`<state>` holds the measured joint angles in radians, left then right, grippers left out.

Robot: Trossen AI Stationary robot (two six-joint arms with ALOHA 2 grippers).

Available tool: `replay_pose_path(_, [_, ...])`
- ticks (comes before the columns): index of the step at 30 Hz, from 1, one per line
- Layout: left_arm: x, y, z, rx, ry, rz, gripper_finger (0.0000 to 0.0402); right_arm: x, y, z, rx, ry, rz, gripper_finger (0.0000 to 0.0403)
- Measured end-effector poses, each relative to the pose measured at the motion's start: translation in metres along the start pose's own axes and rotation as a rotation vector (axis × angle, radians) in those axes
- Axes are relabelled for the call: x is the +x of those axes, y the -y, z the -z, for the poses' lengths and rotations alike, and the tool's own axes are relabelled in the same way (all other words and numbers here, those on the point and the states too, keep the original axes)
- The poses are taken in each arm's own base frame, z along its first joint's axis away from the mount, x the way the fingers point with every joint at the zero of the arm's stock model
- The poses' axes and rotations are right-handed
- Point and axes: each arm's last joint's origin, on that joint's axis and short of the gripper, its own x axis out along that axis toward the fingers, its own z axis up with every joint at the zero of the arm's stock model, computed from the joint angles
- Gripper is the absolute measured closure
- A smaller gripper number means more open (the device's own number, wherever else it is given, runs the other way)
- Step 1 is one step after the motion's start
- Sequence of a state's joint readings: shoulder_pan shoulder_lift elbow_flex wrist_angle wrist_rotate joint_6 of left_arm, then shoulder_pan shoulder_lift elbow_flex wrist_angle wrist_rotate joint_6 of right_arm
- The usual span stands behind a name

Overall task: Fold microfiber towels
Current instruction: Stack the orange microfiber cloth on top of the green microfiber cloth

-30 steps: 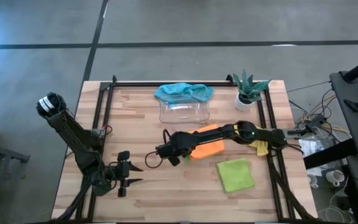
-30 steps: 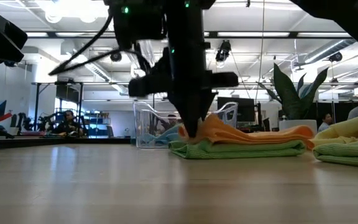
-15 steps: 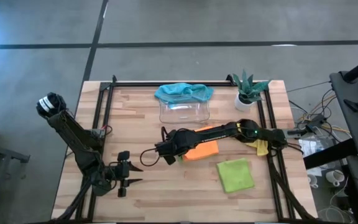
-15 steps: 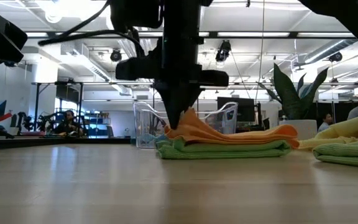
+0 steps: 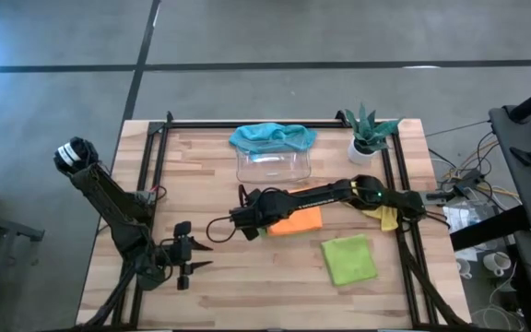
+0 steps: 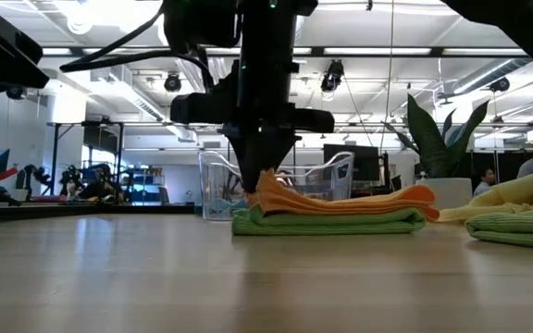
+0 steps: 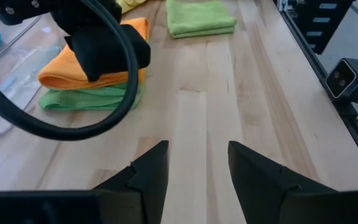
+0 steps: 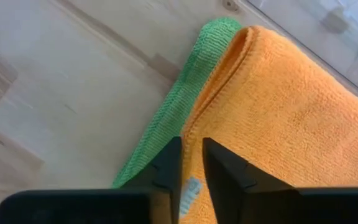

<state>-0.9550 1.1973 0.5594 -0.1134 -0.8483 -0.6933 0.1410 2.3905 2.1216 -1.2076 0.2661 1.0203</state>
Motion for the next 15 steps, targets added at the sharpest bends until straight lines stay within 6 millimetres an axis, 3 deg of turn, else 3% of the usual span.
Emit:
replay_pose_path(10, [0.0, 0.0, 0.0, 0.001, -0.001, 0.001, 0.0251, 0.003, -0.016, 0.008, -0.058, 0.038, -0.073, 0.0239])
replay_pose_path(15, [0.0, 0.0, 0.001, 0.001, -0.003, 0.002, 0.0251, 0.005, -0.012, 0.01, -0.006, -0.04, -0.038, 0.0225])
